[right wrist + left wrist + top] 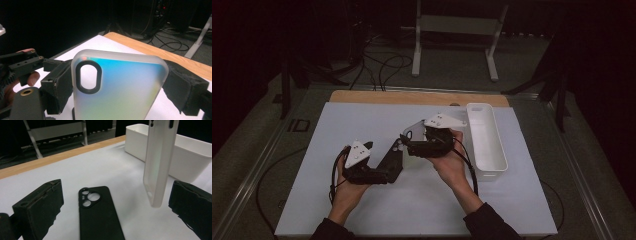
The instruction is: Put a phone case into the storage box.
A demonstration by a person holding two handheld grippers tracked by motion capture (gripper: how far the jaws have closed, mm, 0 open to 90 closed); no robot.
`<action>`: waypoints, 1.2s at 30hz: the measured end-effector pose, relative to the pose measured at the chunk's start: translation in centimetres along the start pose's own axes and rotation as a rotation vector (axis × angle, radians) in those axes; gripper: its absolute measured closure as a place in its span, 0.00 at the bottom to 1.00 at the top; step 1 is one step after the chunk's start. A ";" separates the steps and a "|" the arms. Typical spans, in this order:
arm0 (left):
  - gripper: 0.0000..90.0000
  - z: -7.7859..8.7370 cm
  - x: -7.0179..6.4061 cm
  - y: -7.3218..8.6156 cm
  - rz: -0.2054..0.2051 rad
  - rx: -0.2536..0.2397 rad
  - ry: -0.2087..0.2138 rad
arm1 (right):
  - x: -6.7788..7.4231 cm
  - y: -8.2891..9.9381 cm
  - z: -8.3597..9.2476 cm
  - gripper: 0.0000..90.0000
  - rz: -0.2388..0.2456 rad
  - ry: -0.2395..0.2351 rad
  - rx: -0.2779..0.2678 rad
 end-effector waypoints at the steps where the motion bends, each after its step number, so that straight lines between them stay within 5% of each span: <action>1: 0.00 0.1 0.1 0.1 0.001 -0.002 -0.002 | 0.0 0.0 0.0 0.18 0.000 0.003 0.001; 28: 0.00 5.3 3.4 6.1 0.009 -0.056 -0.113 | -1.9 -0.3 0.3 0.18 0.006 0.059 0.000; 36: 0.00 5.8 4.0 7.1 0.010 -0.054 -0.138 | -3.0 -0.6 0.4 0.18 -0.009 0.087 -0.012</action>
Point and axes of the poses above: each handheld gripper's, and its own axes: z roughly backward along the jaws, y roughly out of its underside, x roughly to its left, the point moved 4 cm from there along -z, roughly forward along the jaws, and after that the axes turned 6 degrees about y, right-handed, at the moved point
